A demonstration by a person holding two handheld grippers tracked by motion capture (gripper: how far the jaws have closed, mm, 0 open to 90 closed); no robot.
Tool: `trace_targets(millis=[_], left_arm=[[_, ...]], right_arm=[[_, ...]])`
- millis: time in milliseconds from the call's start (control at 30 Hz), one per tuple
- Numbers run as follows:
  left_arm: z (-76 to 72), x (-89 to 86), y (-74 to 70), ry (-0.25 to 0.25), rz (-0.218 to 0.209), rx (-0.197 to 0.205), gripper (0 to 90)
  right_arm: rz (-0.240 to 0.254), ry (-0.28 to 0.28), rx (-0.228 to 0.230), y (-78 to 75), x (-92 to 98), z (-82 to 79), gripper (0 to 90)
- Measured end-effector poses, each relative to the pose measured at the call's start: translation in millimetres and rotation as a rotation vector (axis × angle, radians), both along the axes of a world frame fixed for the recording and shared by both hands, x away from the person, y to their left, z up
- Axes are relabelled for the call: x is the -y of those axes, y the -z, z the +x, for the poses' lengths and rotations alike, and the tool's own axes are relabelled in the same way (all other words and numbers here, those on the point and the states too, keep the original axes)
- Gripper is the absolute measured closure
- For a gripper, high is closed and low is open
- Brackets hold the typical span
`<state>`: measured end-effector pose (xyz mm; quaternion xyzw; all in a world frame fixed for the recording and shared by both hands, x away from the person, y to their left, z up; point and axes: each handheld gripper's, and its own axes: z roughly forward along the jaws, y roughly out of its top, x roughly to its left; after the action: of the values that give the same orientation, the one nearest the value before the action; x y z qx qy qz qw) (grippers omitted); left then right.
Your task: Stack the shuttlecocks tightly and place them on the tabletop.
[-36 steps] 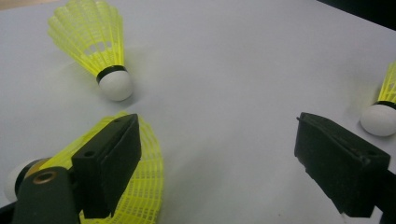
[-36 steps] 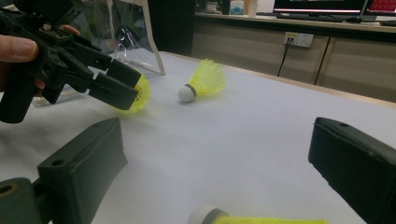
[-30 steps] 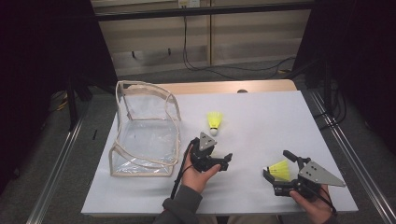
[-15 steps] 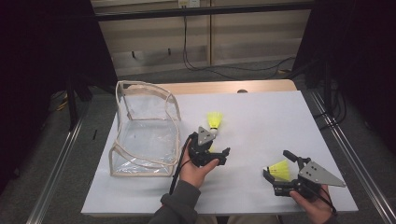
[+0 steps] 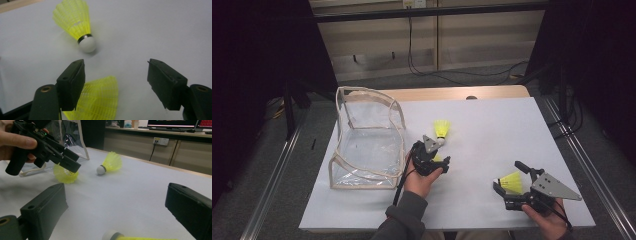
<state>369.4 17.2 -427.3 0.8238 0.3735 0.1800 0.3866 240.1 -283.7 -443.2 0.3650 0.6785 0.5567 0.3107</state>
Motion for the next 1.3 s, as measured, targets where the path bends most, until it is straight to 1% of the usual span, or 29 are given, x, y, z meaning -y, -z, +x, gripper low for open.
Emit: trace_targets(millis=[67, 100, 133, 167, 200, 233, 300, 333, 367, 433, 500, 533, 567, 600, 633, 800, 867, 967, 1100, 1167, 1200, 1300], left_arm=[[1.6, -1.6, 3.9, -0.013, 0.039, 0.000, 34.0], [2.1, -1.5, 5.9, -0.015, 0.041, 0.004, 34.0], [2.9, -1.9, 7.2, -0.002, 0.062, -0.002, 35.2], [2.9, -0.7, 8.8, -0.004, 0.068, -0.005, 36.0], [3.2, -0.6, 9.3, 0.010, 0.083, -0.004, 37.3], [3.2, -0.3, 9.8, 0.011, 0.091, -0.001, 39.1], [3.0, -0.7, 9.1, 0.008, 0.086, 0.003, 43.6], [2.7, -0.4, 8.5, 0.006, 0.075, 0.006, 45.4], [2.7, -1.1, 7.4, 0.014, 0.070, 0.006, 46.8], [2.1, -1.5, 5.7, 0.012, 0.052, 0.005, 47.5], [0.4, -1.3, 4.6, 0.012, 0.045, 0.016, 48.0], [-0.1, -1.8, 4.0, 0.024, 0.050, 0.018, 51.0], [-0.5, -1.9, 3.6, 0.027, 0.046, 0.016, 53.4], [-1.4, -1.4, 3.3, 0.023, 0.046, 0.019, 55.0], [-1.7, -1.4, 3.0, 0.022, 0.043, 0.026, 59.0], [-2.1, -2.8, 1.1, 0.012, 0.018, 0.025, 71.4], [-1.8, -3.0, 0.7, 0.015, 0.019, 0.028, 77.1], [-1.0, -2.5, 0.2, 0.022, 0.004, 0.021, 81.9], [0.4, -2.0, -0.1, 0.023, -0.021, 0.018, 87.6], [0.8, -2.1, -0.9, 0.033, -0.017, 0.012, 90.0], [0.9, -1.8, -1.0, 0.032, -0.023, 0.008, 90.0], [-1.0, -1.8, -3.9, 0.028, -0.022, 0.025, 89.8]], right_arm=[[-0.002, 0.000, -0.004, 0.7, -0.2, 0.5, 2.9], [-0.002, 0.000, -0.004, 0.7, -0.2, 0.5, 2.9], [-0.003, -0.001, -0.003, 0.8, -0.1, 0.7, 2.9], [-0.003, 0.000, -0.003, 0.8, -0.1, 0.7, 3.0], [-0.003, 0.000, -0.003, 0.7, -0.2, 0.8, 3.0], [-0.001, 0.000, -0.003, 0.6, -0.6, 0.6, 3.0], [0.001, -0.004, -0.002, 0.5, -0.9, 0.4, 2.9], [-0.002, -0.004, -0.002, 0.5, -0.9, 0.3, 2.9], [-0.003, -0.002, -0.003, 0.5, -0.9, 0.2, 3.0], [-0.002, -0.003, -0.002, 0.8, -0.7, 0.6, 3.0], [-0.002, -0.003, -0.004, 0.8, -0.7, 0.7, 3.0], [-0.002, -0.002, -0.002, 0.7, -0.7, 0.6, 2.9], [-0.002, -0.001, -0.003, 0.5, -0.9, 0.3, 3.0], [-0.003, -0.003, -0.002, 0.4, -1.1, 0.3, 3.0], [-0.007, -0.006, -0.003, 0.4, -1.1, 0.3, 3.0], [-0.009, -0.007, 0.001, 0.5, -1.3, 0.5, 3.0], [-0.009, -0.006, -0.001, 0.6, -1.3, 0.4, 3.0], [-0.010, -0.005, 0.000, 0.4, -1.2, 0.3, 3.0], [-0.008, -0.004, -0.001, 0.5, -1.0, 0.3, 3.0], [-0.003, -0.003, -0.002, 0.4, -1.3, 0.3, 3.0], [-0.007, -0.005, -0.001, 0.5, -1.1, 0.3, 3.0], [-0.004, -0.003, -0.002, 0.5, -1.2, 0.3, 3.0]])
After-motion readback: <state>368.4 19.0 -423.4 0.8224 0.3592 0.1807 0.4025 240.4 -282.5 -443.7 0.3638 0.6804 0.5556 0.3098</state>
